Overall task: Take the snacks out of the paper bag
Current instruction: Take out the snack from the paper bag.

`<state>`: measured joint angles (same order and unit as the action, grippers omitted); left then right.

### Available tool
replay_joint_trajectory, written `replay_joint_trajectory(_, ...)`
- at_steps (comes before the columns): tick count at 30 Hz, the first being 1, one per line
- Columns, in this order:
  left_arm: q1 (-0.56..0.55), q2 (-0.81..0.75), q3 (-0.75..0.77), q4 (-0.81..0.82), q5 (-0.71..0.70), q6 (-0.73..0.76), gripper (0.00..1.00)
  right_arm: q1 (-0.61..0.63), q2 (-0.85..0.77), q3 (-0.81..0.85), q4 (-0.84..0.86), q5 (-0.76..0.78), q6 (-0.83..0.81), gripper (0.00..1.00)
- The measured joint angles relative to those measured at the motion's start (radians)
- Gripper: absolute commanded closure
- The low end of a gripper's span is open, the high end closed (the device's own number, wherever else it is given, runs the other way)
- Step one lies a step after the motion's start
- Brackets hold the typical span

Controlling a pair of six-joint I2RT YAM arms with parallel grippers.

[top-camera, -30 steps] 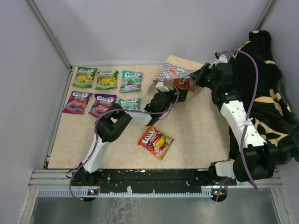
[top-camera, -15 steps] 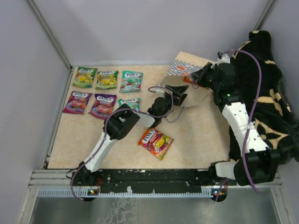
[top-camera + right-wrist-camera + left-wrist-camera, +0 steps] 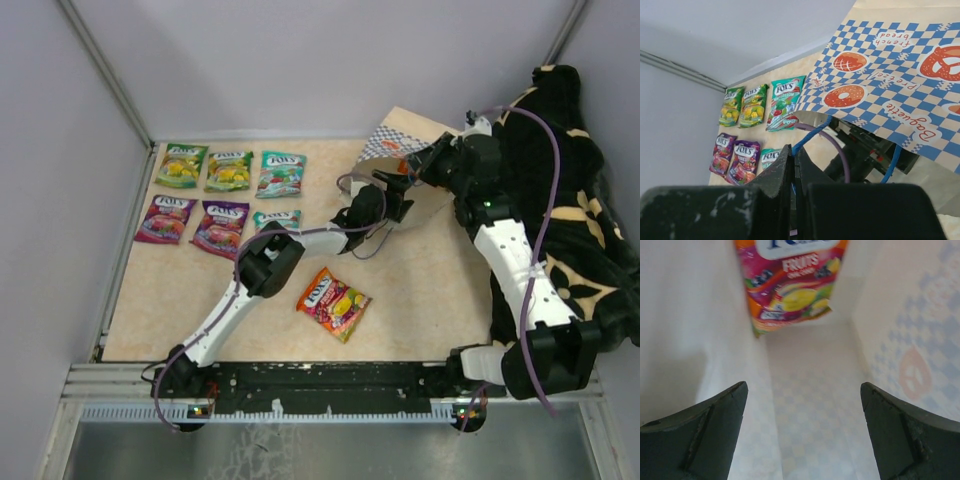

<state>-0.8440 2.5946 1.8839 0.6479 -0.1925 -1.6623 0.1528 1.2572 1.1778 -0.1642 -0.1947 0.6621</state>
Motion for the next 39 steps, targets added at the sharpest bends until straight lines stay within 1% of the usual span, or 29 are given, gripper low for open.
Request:
replay_joint_trajectory(6, 0.002, 0.045, 0.133, -0.252, -0.049, 0.034, 0.0, 0.075, -0.014, -0.014, 0.008, 0.045, 0.028, 1.0)
replay_joint_trajectory(9, 0.005, 0.058, 0.175, -0.32, -0.071, 0.058, 0.0, 0.122, -0.025, -0.034, 0.026, 0.069, 0.048, 1.0)
replay_joint_trajectory(14, 0.009, 0.061, 0.182, -0.35, -0.087, 0.109, 0.0, 0.172, -0.047, -0.072, 0.046, 0.116, 0.079, 1.0)
replay_joint_trajectory(23, -0.003, 0.061, 0.19, -0.303, -0.019, 0.296, 0.0, 0.181, -0.05, -0.073, 0.065, 0.143, 0.084, 1.0)
replay_joint_trajectory(26, -0.005, 0.061, 0.238, -0.364, -0.001, 0.293, 0.0, 0.182, -0.05, -0.073, 0.068, 0.142, 0.09, 1.0)
replay_joint_trajectory(31, -0.005, 0.081, 0.372, -0.46, 0.0, 0.286, 0.0, 0.2, -0.053, -0.073, 0.067, 0.144, 0.095, 1.0)
replay_joint_trajectory(39, -0.002, 0.108, 0.395, -0.537, -0.026, 0.278, 0.0, 0.288, -0.06, -0.073, 0.066, 0.169, 0.102, 1.0)
